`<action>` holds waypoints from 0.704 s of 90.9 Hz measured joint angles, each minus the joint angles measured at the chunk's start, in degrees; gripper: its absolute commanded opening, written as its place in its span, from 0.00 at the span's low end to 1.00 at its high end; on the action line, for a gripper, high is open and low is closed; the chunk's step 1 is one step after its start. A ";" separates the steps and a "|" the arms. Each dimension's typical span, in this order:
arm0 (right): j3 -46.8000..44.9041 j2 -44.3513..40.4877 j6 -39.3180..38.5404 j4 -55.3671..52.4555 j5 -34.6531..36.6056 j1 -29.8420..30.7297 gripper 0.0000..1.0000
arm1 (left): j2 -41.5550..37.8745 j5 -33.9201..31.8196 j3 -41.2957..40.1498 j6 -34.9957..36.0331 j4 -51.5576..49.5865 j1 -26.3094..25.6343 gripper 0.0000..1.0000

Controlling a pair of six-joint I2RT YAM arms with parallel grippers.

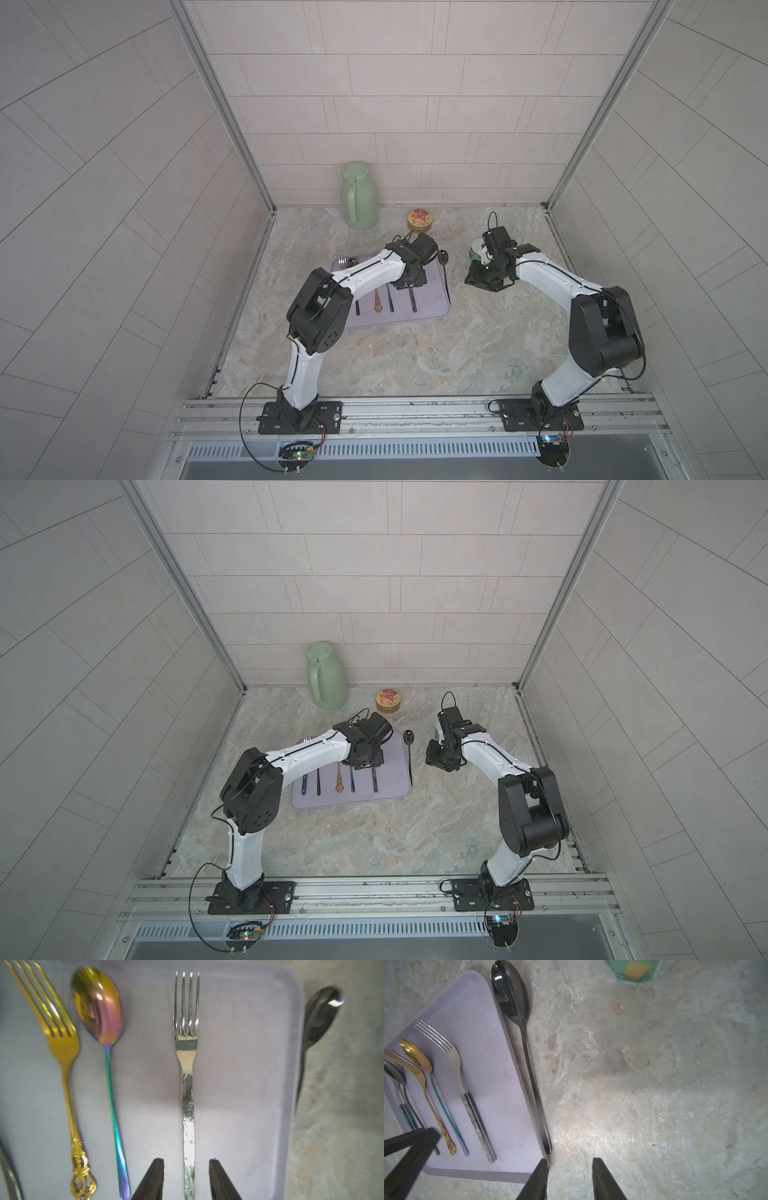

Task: Set the spoon and fork side by side
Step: Place the fork on the tray, then pick up the spoon from the center of the board.

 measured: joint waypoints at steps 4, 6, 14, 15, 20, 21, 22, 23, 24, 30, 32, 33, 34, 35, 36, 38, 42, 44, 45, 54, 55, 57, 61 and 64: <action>1.38 1.84 0.07 -0.09 0.63 0.63 0.38 | -2.89 -0.44 -0.72 0.57 -0.17 0.00 0.38; 2.01 2.67 0.13 -0.11 0.92 0.96 0.38 | -4.09 -0.63 -1.11 0.79 -0.17 0.00 0.38; 4.39 5.81 0.31 -0.44 1.90 1.92 0.38 | -9.14 -1.64 -2.95 1.73 -0.46 0.00 0.38; 4.79 6.23 0.33 -0.52 2.01 2.08 0.38 | -9.62 -1.73 -3.21 1.90 -0.48 0.00 0.38; 6.29 8.00 0.26 -0.79 2.40 2.54 0.38 | -12.09 -2.23 -4.50 2.45 -0.83 0.07 0.38; 6.58 8.35 0.26 -0.85 2.49 2.58 0.38 | -12.48 -2.27 -4.81 2.54 -0.85 0.07 0.38; 6.88 8.63 0.26 -0.94 2.60 2.64 0.38 | -12.87 -2.36 -5.09 2.64 -0.87 0.07 0.38; 7.21 8.96 0.22 -1.03 2.60 2.73 0.38 | -13.31 -2.43 -5.40 2.75 -0.90 0.09 0.38; 7.54 9.33 0.22 -1.14 2.64 2.82 0.38 | -13.77 -2.51 -5.81 2.93 -0.94 0.13 0.38; 9.62 11.23 0.02 -1.66 2.99 3.23 0.38 | -15.80 -2.86 -7.65 3.54 -1.40 0.33 0.37; 10.27 11.78 -0.02 -1.81 3.26 3.37 0.38 | -16.52 -3.02 -8.31 3.76 -1.60 0.42 0.37; 10.58 12.04 -0.07 -1.88 3.28 3.41 0.38 | -16.79 -3.06 -8.59 3.87 -1.68 0.44 0.37; 10.84 12.24 -0.09 -1.97 3.39 3.48 0.38 | -17.11 -3.15 -8.90 4.02 -1.75 0.44 0.36; 11.10 12.46 -0.13 -2.08 3.52 3.52 0.38 | -17.44 -3.21 -9.20 4.04 -1.79 0.44 0.36; 11.39 12.66 -0.22 -2.12 3.56 3.56 0.38 | -17.73 -3.28 -9.53 4.17 -1.86 0.46 0.36; 12.02 13.16 -0.24 -2.38 3.72 3.72 0.38 | -18.45 -3.50 -10.16 4.46 -2.10 0.48 0.36; 13.05 13.92 -0.37 -2.60 3.98 3.96 0.38 | -19.61 -3.87 -11.19 4.85 -2.38 0.57 0.36; 13.62 14.29 -0.44 -2.71 4.13 4.13 0.38 | -20.31 -4.15 -11.76 5.05 -2.45 0.61 0.35; 13.84 14.49 -0.46 -2.75 4.26 4.20 0.38 | -20.57 -4.26 -11.98 5.09 -2.43 0.66 0.35; 16.22 16.15 -0.74 -3.58 5.35 5.01 0.38 | -23.67 -5.18 -14.78 5.73 -2.08 1.25 0.35; 16.48 16.37 -0.79 -3.69 5.51 5.07 0.38 | -24.11 -5.27 -15.19 5.84 -2.05 1.38 0.35; 17.05 16.81 -0.87 -3.96 5.62 5.25 0.38 | -24.74 -5.33 -15.76 5.95 -2.03 1.57 0.34; 18.23 17.79 -1.07 -4.26 5.99 5.53 0.38 | -25.90 -5.51 -16.79 6.12 -2.05 2.10 0.34; 18.93 18.51 -1.25 -4.39 6.16 5.73 0.38 | -26.58 -5.55 -17.33 6.19 -2.03 2.45 0.34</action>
